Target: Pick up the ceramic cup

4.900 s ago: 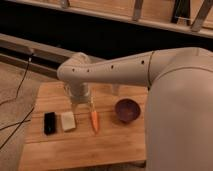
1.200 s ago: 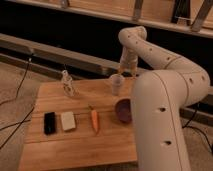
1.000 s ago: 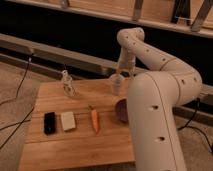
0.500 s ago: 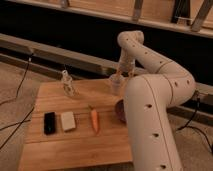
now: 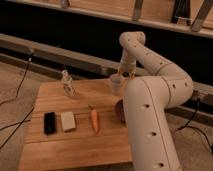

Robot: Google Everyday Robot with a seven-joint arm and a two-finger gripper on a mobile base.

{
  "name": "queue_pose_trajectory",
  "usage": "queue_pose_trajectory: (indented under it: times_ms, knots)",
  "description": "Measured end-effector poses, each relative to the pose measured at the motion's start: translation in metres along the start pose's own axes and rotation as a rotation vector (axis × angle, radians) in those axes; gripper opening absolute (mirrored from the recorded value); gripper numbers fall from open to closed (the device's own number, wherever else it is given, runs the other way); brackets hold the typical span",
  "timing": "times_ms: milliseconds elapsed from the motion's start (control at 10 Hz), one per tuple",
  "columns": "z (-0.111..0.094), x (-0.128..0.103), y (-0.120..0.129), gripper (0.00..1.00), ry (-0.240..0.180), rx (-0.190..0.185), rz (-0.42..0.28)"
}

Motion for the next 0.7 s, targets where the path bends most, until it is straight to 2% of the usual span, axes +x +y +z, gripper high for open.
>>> queue_pose_trajectory:
  times_ms: [300,700]
  knots:
    - [0.019,0.003,-0.010,0.65,0.014,0.001,-0.006]
    - [0.043,0.012,-0.012,0.65,0.016,0.061,-0.076]
